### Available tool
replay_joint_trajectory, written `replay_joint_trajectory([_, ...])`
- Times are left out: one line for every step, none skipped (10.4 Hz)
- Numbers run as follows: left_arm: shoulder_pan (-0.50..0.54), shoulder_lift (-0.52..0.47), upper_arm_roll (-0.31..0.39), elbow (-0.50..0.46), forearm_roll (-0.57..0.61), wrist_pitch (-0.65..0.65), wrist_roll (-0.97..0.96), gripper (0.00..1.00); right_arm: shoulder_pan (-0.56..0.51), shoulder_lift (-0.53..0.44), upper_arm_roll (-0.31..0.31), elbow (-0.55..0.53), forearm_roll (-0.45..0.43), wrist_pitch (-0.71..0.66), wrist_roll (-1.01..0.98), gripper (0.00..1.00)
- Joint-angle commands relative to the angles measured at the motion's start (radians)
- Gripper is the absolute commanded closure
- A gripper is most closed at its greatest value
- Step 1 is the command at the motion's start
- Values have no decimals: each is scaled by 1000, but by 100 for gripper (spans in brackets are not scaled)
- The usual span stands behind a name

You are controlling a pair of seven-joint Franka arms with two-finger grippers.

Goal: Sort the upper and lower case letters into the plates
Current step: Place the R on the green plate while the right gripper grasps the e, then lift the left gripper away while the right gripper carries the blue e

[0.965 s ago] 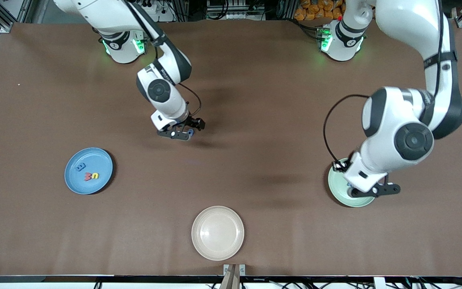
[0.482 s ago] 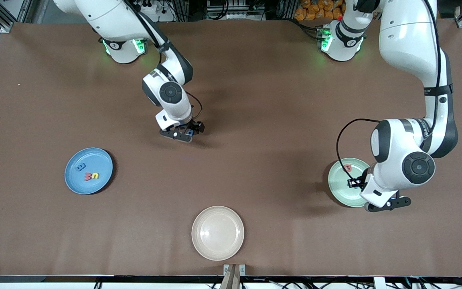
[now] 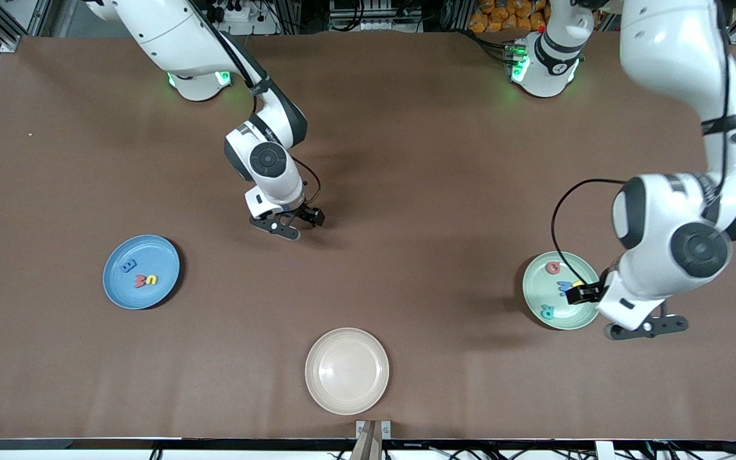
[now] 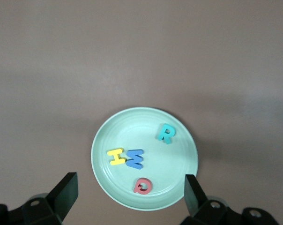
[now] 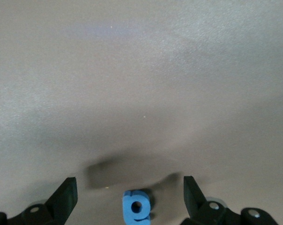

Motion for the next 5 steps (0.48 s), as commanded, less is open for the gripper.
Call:
replay_joint_trajectory([9,-157,-12,-31,4,-53,21,0,-1,2,7,-14,-19,20,37,0])
replay_joint_trajectory([33,-209,-30,-28,-2,-114,21,0,-1,-1,8,-17,-19,24,44,0])
replay_joint_trajectory([74,-254,-71,-26,-4,-145,20,0,5,-4,8,-23,-19,28,66,0])
replay_joint_trajectory([127,-295,-108,-28,-2,-166,20,0,11,-7,8,-26,-19,30,68,0])
replay_joint_trajectory([167,-329,-148,-28,4,-200,10,0,11,-9,8,-29,-19,31,68,0])
